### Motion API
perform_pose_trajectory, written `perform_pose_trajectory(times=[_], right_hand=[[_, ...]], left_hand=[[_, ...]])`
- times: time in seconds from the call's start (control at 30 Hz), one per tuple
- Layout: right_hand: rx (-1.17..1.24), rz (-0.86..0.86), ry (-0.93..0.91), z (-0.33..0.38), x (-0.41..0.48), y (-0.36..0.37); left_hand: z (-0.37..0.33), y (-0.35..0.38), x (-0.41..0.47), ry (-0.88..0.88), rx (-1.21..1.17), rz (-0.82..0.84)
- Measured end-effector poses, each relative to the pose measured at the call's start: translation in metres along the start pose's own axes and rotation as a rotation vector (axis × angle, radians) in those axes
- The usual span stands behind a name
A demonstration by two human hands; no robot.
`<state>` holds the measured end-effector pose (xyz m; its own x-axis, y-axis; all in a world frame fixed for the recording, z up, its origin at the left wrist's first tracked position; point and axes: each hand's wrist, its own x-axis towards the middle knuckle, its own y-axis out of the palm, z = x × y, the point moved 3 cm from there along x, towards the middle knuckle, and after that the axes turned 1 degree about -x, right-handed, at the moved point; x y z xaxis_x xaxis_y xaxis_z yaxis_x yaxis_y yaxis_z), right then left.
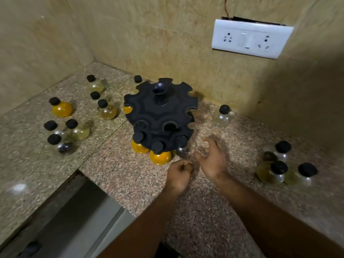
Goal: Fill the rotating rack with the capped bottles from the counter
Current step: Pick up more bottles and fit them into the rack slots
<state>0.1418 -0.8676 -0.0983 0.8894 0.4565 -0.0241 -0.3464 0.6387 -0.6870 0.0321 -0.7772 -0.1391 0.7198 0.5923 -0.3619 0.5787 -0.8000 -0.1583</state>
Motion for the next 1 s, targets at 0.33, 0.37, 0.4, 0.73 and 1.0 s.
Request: perform_pose_trajectory(times=[0.33, 0.37, 0.4, 0.73, 1.0], right_hand=[[0.094, -0.362, 0.345, -0.093, -0.072, -0.059], [0.124, -0.399, 0.366, -0.097, -0.076, -0.062], [0.149, -0.441, 0.380, -0.102, -0.081, -0.067], [0.138, -0.511, 0.486, -0.135, -0.077, -0.114], [0.023, -0.431, 0.475, -0.142, -0.056, -0.123]], left_hand=[[-0.018, 0.092, -0.006, 0.298, 0.755, 0.310], [-0.021, 0.098, -0.009, 0.344, 0.755, 0.358], [-0.023, 0.106, -0.011, 0.378, 0.752, 0.408], [-0.017, 0.165, 0.000, 0.426, 1.323, 0.682], [-0.021, 0.173, 0.012, 0.370, 1.418, 0.705]])
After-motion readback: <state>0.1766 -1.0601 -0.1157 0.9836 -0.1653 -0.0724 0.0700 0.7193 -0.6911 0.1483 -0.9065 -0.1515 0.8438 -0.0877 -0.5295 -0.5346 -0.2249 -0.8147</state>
